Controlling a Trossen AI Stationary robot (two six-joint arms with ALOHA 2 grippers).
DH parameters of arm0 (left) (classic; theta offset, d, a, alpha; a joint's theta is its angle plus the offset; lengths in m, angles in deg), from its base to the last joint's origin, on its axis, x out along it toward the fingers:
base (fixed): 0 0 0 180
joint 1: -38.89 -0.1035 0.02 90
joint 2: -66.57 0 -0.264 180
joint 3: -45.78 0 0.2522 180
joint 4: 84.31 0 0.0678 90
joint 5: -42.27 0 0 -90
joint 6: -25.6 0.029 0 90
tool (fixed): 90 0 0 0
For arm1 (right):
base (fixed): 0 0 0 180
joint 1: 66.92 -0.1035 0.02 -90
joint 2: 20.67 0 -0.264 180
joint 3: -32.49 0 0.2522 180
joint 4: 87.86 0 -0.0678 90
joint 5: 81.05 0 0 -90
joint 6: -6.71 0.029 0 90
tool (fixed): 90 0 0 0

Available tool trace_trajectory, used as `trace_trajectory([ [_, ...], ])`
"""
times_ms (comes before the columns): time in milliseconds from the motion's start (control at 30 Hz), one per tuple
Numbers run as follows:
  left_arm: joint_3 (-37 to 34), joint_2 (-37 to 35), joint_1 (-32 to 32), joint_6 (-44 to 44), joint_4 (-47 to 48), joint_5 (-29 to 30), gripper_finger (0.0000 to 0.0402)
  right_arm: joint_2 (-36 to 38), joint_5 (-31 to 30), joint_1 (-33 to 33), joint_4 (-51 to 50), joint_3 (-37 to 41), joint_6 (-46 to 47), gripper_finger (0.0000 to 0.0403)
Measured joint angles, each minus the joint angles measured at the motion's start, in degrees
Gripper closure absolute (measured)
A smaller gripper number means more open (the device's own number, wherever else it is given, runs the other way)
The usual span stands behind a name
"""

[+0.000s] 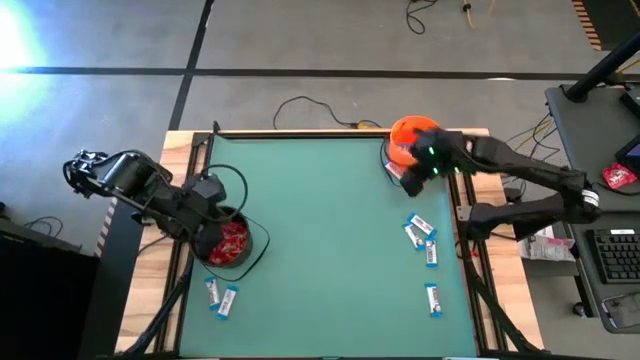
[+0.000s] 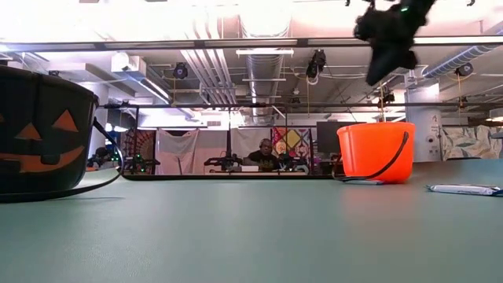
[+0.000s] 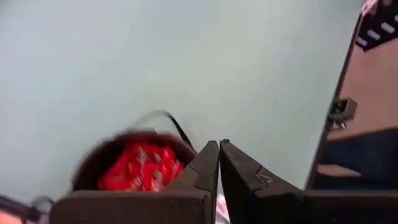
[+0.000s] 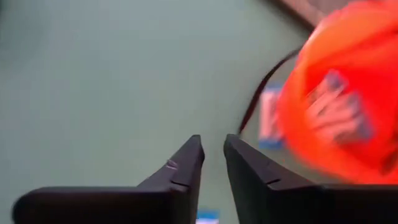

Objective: Sort candy by brand, put in halloween buckets
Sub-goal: Put the white chocolate into the orange bucket

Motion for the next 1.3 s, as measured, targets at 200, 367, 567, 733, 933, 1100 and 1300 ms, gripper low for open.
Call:
trace_trajectory([
  [200, -0.02, -0.97, -0.08, 5.41, -1.96, 7.38, 0.0402, 9.33, -0.07, -11.46, -0.15, 15.10, 25.28, 0.0296],
  [367, -0.04, -1.01, -0.17, 9.20, -2.13, 12.45, 0.0402, 9.04, -4.76, -14.45, 5.88, 26.71, 41.10, 0.0293],
  [567, -0.04, -1.21, -0.14, 9.32, -2.11, 13.22, 0.0402, 5.74, -18.83, -14.68, 22.40, 36.37, 42.11, 0.0317],
  [733, -1.34, -1.25, 1.35, 8.35, -2.49, 14.97, 0.0402, 3.66, -29.46, -16.33, 36.49, 43.84, 31.78, 0.0347],
  [933, -6.15, -1.44, 1.99, 7.08, -3.29, 14.23, 0.0402, 1.21, -39.98, -16.31, 47.95, 50.75, 33.40, 0.0387],
  [1100, -10.89, -1.62, 1.99, 6.81, -3.90, 15.13, 0.0402, -0.99, -45.19, -16.31, 55.91, 53.50, 30.92, 0.0393],
  [1300, -15.06, -1.71, 1.80, 6.53, -5.93, 19.46, 0.0402, -4.98, -45.49, -16.31, 71.76, 55.98, 22.58, 0.0394],
])
